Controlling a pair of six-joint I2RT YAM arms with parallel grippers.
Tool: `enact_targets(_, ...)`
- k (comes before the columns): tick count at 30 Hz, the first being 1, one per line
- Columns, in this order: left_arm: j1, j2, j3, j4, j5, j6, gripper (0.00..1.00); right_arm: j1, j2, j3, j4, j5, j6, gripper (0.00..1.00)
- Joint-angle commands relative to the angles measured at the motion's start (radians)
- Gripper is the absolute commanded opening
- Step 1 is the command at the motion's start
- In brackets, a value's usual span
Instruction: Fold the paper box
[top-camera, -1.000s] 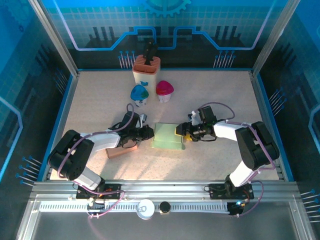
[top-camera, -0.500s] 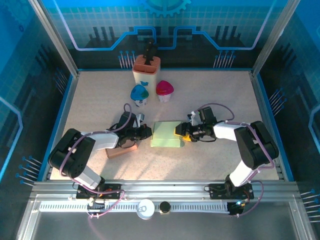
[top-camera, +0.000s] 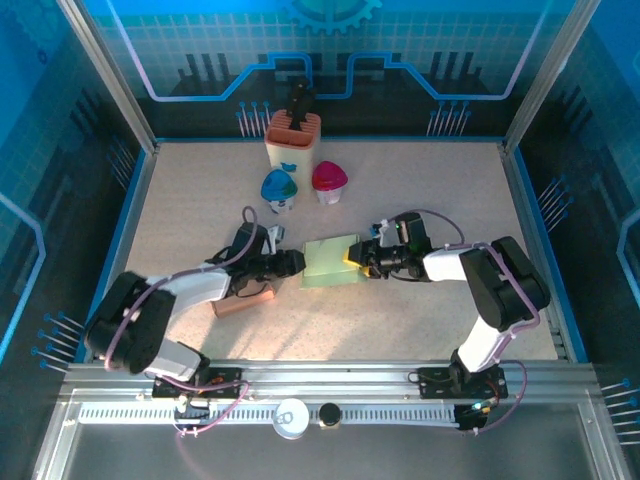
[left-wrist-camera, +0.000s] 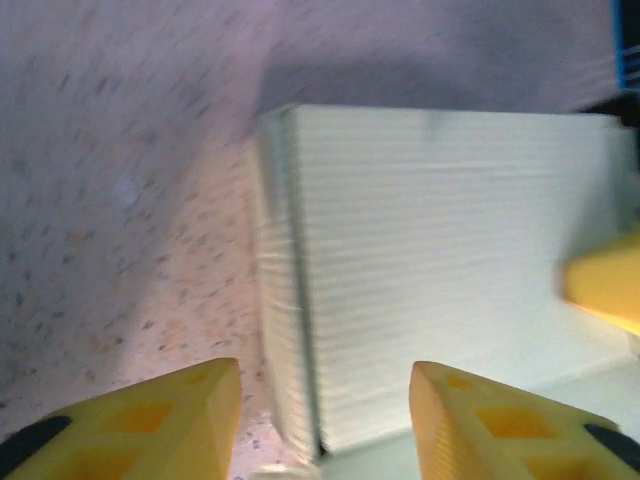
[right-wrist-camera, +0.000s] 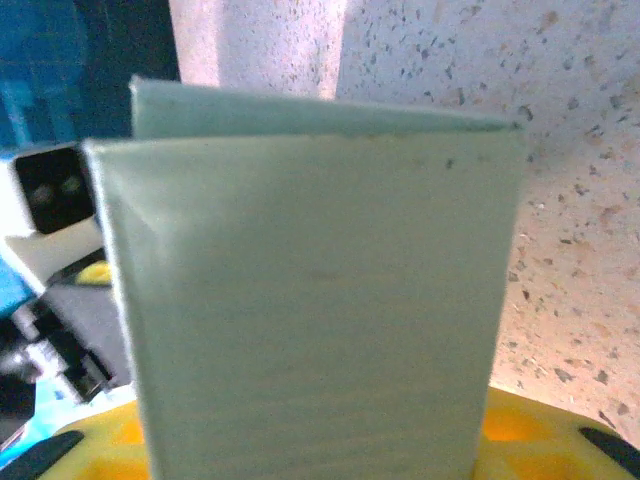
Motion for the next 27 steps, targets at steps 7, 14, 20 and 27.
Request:
enact_targets(7,-0.27,-0.254,0.083,-0.158,-0.227,0.68,0.59,-0.056,0.053,-0.085,0.328,-0.118,0.336,0.42)
enact_targets(14,-0.433,-0.191,0.107,-0.217,-0.432,1.058,0.66,-0.091,-0.023,-0.096,0.196,-0.134,0.321,0.43)
enact_targets(20,-0.497,-0.065,0.107,-0.092,-0.593,1.193,0.69,-0.104,-0.108,-0.057,-0.036,-0.13,0.222,0.43)
enact_targets(27,-0.523,0.023,0.075,0.119,-0.778,1.297,0.74,-0.105,-0.141,-0.027,-0.135,-0.139,0.196,0.43)
